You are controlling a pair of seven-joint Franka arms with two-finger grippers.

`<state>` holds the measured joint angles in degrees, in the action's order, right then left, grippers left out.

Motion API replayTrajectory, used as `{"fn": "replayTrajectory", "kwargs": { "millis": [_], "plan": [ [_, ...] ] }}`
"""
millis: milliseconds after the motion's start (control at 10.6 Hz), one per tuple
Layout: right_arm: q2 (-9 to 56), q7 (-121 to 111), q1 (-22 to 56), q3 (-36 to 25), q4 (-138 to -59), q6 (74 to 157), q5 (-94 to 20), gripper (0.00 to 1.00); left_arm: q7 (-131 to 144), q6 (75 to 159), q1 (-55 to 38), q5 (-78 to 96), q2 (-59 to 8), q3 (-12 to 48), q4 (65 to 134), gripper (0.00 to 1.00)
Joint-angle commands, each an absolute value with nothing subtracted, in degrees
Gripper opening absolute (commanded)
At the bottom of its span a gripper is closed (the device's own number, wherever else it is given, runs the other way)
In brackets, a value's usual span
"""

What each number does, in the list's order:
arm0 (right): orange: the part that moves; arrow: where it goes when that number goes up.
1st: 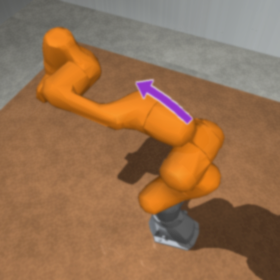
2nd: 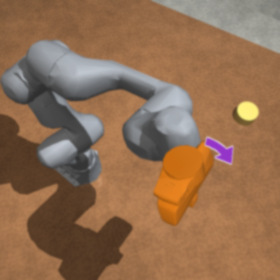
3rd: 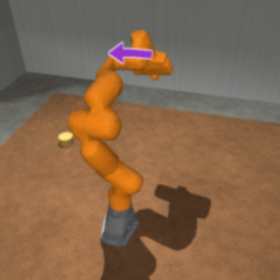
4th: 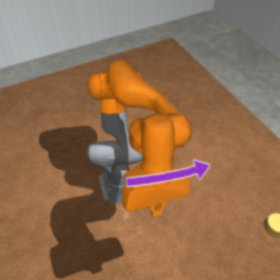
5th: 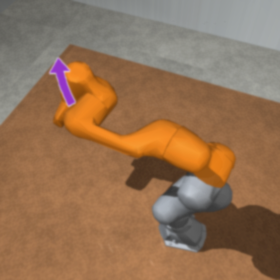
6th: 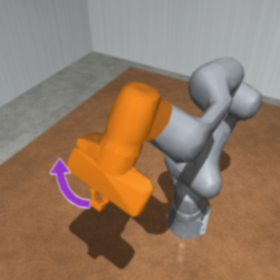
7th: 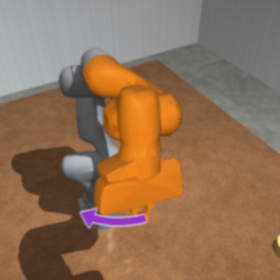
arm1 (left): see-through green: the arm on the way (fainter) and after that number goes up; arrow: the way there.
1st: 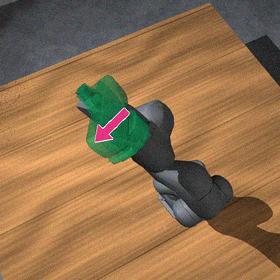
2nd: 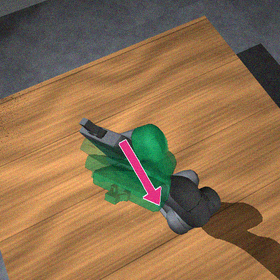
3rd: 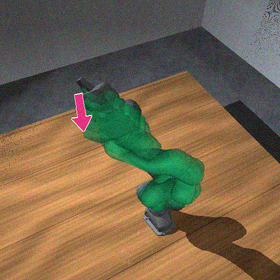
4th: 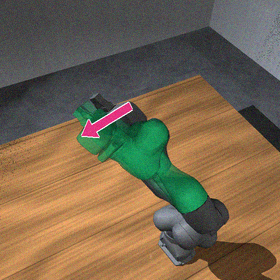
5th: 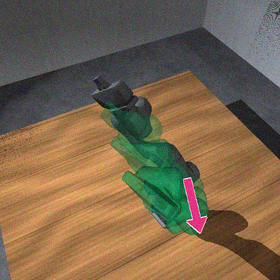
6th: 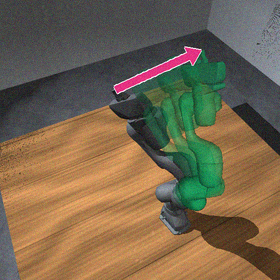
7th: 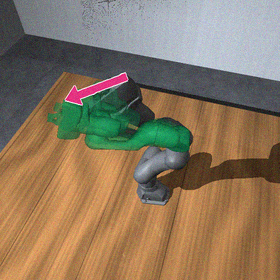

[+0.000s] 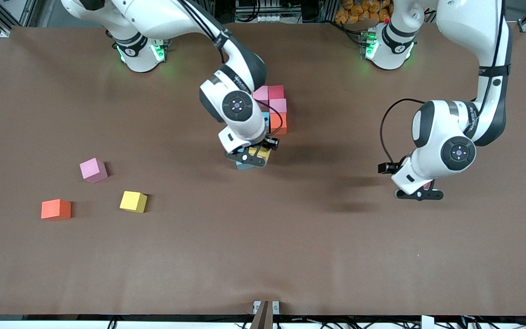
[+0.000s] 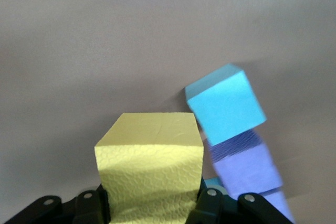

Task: Form number 2 with 11 blocks

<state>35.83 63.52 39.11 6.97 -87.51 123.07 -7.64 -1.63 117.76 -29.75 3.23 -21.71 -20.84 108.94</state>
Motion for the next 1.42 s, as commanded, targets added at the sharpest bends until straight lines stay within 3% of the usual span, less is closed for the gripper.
{"fn": "replayTrajectory", "kwargs": {
  "millis": [0,568,1326],
  "plan": [
    [38.05,76.40,39.46,6.59,-85.08,125.05,-7.91,0.00,-12.69,120.31,-27.52,-1.49,-18.55,-19.60,112.32,1.00],
    [40.77,109.73,41.39,6.50,-85.08,131.20,-7.65,0.00,-29.34,134.80,-23.21,-6.24,-18.28,-19.51,121.45,1.00],
    [42.71,119.78,45.09,5.45,-85.87,134.65,-5.90,0.00,-38.48,142.73,-20.75,-6.24,-22.41,-19.51,122.34,1.00]
  ]
}}
